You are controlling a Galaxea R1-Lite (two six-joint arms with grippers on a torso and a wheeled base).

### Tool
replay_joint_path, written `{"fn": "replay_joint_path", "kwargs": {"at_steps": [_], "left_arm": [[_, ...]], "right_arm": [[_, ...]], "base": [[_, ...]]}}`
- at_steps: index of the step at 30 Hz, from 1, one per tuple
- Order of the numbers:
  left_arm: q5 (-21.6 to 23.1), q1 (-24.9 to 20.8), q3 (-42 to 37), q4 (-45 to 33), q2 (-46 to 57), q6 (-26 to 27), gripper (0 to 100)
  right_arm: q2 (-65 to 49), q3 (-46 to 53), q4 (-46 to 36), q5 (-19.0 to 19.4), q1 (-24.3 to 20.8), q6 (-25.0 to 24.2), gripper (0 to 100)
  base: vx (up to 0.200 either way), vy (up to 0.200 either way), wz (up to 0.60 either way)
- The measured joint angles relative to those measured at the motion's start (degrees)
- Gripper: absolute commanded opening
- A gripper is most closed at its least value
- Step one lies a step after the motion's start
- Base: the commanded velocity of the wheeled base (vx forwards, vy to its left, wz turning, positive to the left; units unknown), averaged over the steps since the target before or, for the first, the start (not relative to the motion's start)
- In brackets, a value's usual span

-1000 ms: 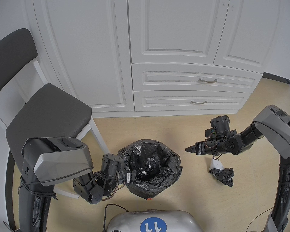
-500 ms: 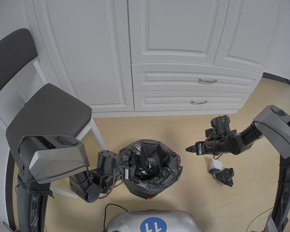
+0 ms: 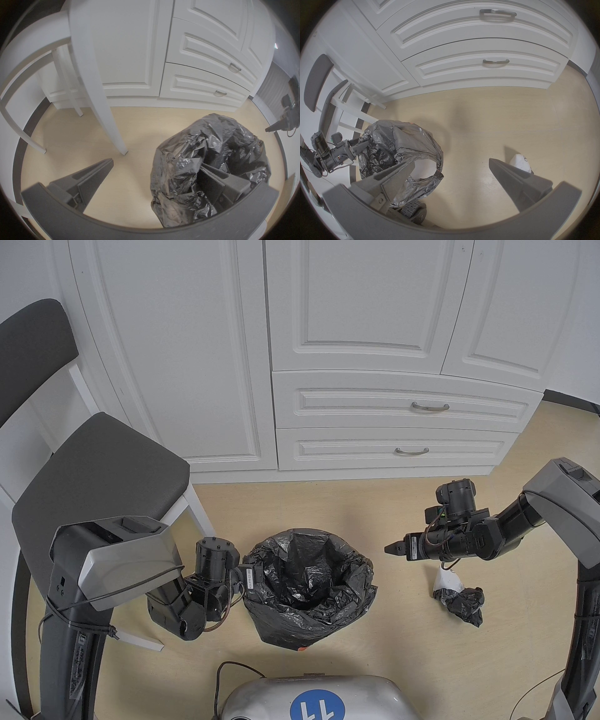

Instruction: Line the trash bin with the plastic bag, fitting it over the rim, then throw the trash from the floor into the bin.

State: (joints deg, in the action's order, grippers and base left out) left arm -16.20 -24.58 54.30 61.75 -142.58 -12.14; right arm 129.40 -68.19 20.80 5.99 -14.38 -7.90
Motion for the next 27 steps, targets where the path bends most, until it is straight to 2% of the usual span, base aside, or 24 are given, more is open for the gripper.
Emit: {"fn": "replay_joint_path", "kwargs": {"at_steps": [11, 18, 27], "left_arm": [[0.24, -0.52, -2.36, 1.06, 1.76, -0.66, 100], [0.68, -3.69, -6.23, 1.23, 6.80, -1.62, 100], [0.44, -5.77, -8.50, 1.18, 10.08, -1.29, 100]], "right_arm": [[0.12, -0.02, 0.00, -0.07, 0.06, 0.00, 100], [-1.54, 0.76, 0.00, -1.06, 0.28, 0.33, 100], [-7.88, 7.23, 3.80, -1.58, 0.02, 6.16, 100]], "base": [[0.000, 0.000, 0.00], [0.000, 0.000, 0.00], [0.000, 0.000, 0.00]]}}
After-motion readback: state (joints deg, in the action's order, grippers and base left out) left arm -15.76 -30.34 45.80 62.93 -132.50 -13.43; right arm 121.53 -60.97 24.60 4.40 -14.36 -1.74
